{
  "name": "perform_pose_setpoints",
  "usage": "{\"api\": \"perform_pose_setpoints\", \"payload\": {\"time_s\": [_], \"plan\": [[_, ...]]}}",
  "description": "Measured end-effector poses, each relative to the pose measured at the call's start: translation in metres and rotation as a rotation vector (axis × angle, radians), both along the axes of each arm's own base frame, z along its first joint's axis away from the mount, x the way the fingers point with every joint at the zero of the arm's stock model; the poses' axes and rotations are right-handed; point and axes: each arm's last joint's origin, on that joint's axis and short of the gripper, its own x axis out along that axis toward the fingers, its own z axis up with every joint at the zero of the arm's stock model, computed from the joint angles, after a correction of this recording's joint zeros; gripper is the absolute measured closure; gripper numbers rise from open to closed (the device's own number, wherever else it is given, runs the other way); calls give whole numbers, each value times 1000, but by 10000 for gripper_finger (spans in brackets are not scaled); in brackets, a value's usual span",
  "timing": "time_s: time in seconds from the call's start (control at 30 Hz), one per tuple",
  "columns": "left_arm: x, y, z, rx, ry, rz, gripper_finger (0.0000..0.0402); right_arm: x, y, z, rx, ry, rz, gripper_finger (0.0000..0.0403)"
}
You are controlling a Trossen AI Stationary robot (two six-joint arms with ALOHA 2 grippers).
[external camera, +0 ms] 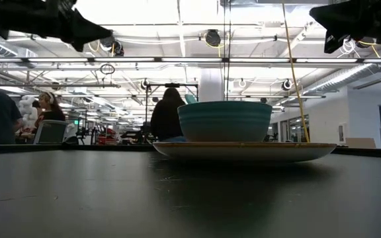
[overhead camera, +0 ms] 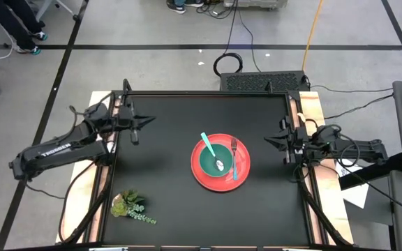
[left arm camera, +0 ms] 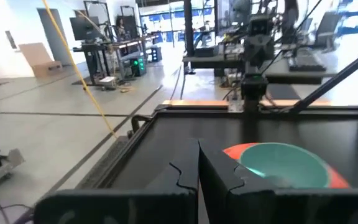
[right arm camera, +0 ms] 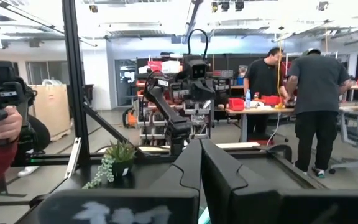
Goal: Set table place
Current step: Return to Home Position
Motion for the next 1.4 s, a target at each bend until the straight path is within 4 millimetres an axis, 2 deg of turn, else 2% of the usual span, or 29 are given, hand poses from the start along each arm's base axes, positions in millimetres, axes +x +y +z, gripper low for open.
{"api": "perform_pose_setpoints", "payload": {"time_s": [0.3,0.47,0.83,0.93,1.1,1.23,1.4], "plan": [[-28,-26,4,-49,-59,-110,387,-1,6,-6,45,30,112,403],[-37,-34,-8,-63,-90,-148,387,0,10,-12,41,86,154,403],[-24,-30,-66,-85,-56,-99,387,-2,21,-12,-86,81,248,403],[-23,-30,-68,-66,-73,-100,387,-5,21,-11,-93,55,243,403],[-24,-30,-68,-38,-73,-99,387,-10,15,-11,-83,53,103,403],[-24,-30,-69,-14,-57,-93,387,-10,15,-12,-91,68,92,403],[-24,-27,-70,-17,-44,7,387,-10,13,-13,-131,83,11,403]]}}
